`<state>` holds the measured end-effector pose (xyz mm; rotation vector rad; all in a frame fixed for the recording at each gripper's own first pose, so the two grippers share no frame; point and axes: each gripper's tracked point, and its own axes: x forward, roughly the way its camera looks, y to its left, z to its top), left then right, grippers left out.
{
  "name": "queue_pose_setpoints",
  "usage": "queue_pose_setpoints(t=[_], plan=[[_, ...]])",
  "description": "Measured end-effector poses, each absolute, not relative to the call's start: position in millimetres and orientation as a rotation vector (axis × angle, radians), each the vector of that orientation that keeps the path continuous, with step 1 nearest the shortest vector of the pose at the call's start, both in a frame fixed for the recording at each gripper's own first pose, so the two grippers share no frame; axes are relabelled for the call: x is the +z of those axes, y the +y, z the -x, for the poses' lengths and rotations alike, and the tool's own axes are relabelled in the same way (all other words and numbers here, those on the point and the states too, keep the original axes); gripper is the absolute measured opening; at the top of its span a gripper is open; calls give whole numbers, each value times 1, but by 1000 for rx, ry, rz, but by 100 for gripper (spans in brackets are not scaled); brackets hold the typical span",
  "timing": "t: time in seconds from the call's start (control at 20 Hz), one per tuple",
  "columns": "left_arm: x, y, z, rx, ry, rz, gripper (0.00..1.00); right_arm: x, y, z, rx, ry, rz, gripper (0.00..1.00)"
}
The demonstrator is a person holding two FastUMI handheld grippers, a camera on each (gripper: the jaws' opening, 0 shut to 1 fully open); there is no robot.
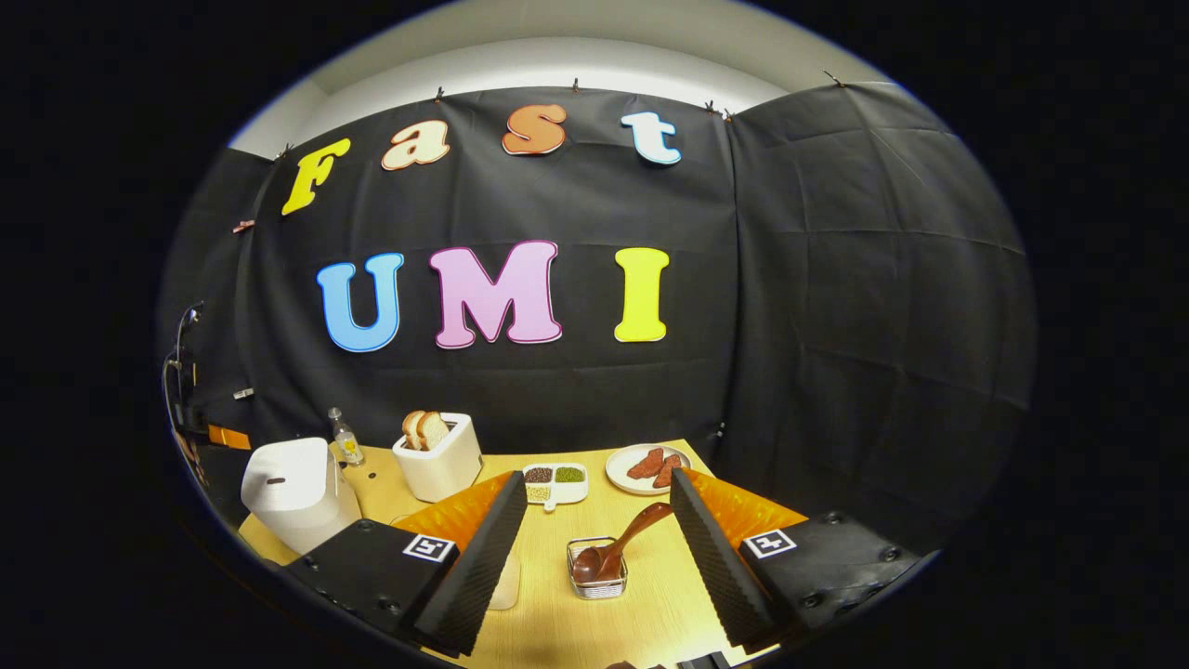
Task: Close the left gripper, press the button to open the rice cooker; take a wooden spoon from the chopstick holder with the right hand, scoop a spoonful of rice and pour it into the rice cooker, then put the wooden spoon back into the chopstick holder.
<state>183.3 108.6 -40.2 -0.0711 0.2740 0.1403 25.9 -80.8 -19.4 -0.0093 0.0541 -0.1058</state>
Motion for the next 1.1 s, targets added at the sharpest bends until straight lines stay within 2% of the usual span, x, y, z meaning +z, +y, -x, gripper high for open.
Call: queue_pose_setpoints(t=[0.35, 0.9, 1.1], plan=[[-86, 97, -215, 65, 348, 156, 6, -37, -96, -27, -120, 93, 14, 97], [-109, 100, -222, 139, 382, 141, 7, -50, -118, -35, -97, 112, -6, 97], [-85, 96, -217, 179, 320, 110, 7, -55, -121, -48, -67, 117, -19, 97]])
